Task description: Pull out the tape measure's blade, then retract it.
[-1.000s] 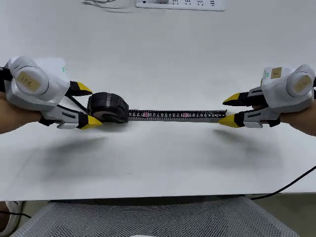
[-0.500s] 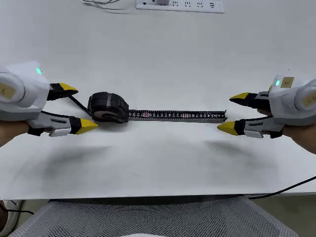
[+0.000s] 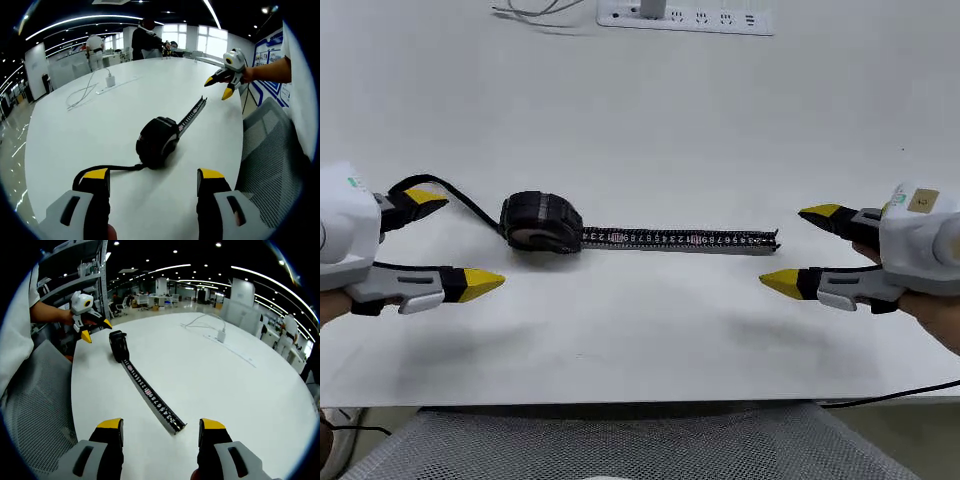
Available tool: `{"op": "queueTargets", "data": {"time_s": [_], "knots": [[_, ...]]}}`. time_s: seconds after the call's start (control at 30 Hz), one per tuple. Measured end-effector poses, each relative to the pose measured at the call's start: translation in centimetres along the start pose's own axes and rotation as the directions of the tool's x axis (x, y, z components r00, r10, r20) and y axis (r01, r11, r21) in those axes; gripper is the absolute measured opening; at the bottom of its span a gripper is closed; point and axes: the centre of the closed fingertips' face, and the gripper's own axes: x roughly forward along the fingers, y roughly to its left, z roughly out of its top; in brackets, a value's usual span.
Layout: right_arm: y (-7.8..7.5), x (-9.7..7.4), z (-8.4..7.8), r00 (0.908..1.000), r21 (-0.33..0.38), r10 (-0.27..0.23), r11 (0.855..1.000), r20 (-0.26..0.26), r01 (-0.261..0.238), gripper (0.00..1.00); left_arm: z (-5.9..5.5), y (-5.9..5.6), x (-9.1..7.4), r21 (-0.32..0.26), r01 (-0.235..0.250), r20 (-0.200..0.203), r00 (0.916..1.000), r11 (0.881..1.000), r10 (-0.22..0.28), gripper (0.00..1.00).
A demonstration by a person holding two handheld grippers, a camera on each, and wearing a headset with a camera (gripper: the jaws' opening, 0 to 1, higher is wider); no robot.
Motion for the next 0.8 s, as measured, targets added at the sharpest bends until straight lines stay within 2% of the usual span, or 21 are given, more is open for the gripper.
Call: {"op": "queueTargets", "data": {"time_s": [0.33, 0.8], "knots": [[0.5, -0.7, -0.2, 0.9996, 0.013, -0.026, 1.0, 0.009, 0.026, 0.66, -1.3, -0.4, -1.4, -0.053, -0.04, 0.023, 0.9989, 0.998, 0.041, 0.76], [1.6, -2.0, -1.6, 0.9986, 0.056, -0.049, 0.997, 0.017, 0.048, 0.76, -2.7, -1.5, -2.6, -0.106, -0.049, 0.042, 0.9977, 0.993, 0.053, 0.85]]}}
